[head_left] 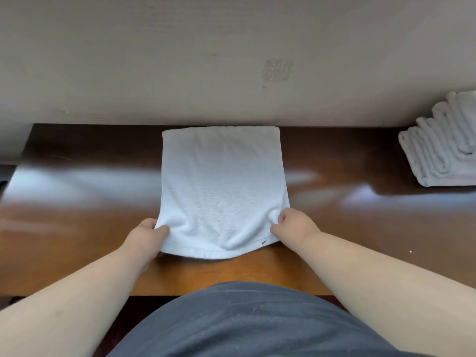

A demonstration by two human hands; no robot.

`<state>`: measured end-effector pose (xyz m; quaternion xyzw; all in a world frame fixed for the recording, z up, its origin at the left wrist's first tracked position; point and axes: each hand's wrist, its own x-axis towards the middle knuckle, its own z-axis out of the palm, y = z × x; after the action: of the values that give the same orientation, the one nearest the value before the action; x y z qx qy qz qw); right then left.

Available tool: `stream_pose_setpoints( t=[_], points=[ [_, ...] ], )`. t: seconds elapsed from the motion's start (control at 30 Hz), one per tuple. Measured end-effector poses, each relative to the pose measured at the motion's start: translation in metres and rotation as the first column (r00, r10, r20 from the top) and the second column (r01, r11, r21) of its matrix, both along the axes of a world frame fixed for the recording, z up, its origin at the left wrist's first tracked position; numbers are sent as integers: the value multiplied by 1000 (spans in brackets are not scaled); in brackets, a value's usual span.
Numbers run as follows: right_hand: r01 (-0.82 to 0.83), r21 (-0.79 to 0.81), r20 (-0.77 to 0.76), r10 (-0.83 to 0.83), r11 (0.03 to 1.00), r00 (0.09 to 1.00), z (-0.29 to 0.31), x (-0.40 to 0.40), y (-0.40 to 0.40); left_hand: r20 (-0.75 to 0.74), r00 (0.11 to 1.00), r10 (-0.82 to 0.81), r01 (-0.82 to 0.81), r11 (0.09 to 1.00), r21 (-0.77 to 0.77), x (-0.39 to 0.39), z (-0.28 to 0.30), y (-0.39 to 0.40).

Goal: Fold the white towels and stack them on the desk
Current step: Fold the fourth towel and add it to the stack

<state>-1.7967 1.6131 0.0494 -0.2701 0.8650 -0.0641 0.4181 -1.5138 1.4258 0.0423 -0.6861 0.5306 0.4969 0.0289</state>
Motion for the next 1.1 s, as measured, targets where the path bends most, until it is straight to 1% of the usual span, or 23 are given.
stream_pose_setpoints(
  t=[0.07, 0.1, 0.17, 0.2, 0.3, 0.4, 0.53, 0.6, 0.7, 0.73, 0.77, 0.8, 0.83, 0.87, 0.9, 0.93, 1.0, 1.03, 1.1],
  points=[
    [150, -108, 8, -150, 983, 989, 3, -5, 2, -24, 999, -20, 19, 998, -61, 0, 1, -5],
    [184, -128, 4, -185, 975, 983, 4, -9, 4, -48, 999, -21, 18, 997, -71, -1, 0, -7],
    [200, -122, -29, -205, 972, 978, 3, -17, 8, -89, 995, -36, 30, 998, -59, 0, -3, -7],
    [194, -104, -55, -201, 975, 978, 2, -20, 10, -80, 995, -65, 61, 997, -53, 2, -5, -7],
    [196, -66, -88, -201, 978, 976, -5, -24, 16, 48, 972, -229, 232, 970, -72, 6, -12, -12],
    [178, -50, -115, -183, 983, 976, -13, -22, 18, 164, 912, -377, 394, 915, -90, 3, -14, -18],
    [143, 18, -116, -140, 990, 983, -14, -21, 21, 271, 835, -478, 523, 844, -123, 1, -13, -22],
    [169, 45, -100, -164, 985, 981, -15, -24, 20, 277, 817, -506, 554, 822, -133, 2, -12, -24],
    [205, 94, -6, -206, 974, 979, -12, -32, 4, 151, 848, -508, 523, 849, -78, -5, -7, -35],
    [269, 90, 42, -274, 959, 961, -12, -35, -2, 107, 870, -481, 488, 872, -50, -8, -5, -39],
    [372, 76, 100, -378, 925, 920, -11, -37, -7, 57, 910, -410, 411, 911, -12, -12, -3, -45],
    [478, 74, 150, -483, 875, 863, -10, -39, -10, -1, 955, -298, 297, 954, 42, -16, -1, -50],
    [550, 84, 182, -555, 831, 812, -8, -40, -12, -49, 985, -166, 170, 980, 107, -19, 0, -55],
    [577, 110, 196, -587, 809, 786, -8, -40, -14, -65, 996, -57, 68, 983, 171, -21, 0, -59],
    [582, 135, 194, -597, 802, 778, -8, -40, -16, -64, 998, -1, 14, 977, 212, -23, -1, -62],
    [572, 137, 184, -589, 808, 787, -10, -39, -18, -59, 998, 18, -4, 975, 224, -24, -4, -65],
    [548, 89, 178, -555, 832, 813, -12, -39, -24, -90, 996, 13, 4, 984, 180, -25, -13, -70],
    [569, 29, 198, -563, 822, 802, -13, -39, -27, -133, 991, 16, 2, 991, 133, -25, -17, -73],
    [662, -89, 293, -616, 744, 731, -13, -37, -28, -218, 976, 28, -19, 999, 42, -24, -21, -77]
  ],
)
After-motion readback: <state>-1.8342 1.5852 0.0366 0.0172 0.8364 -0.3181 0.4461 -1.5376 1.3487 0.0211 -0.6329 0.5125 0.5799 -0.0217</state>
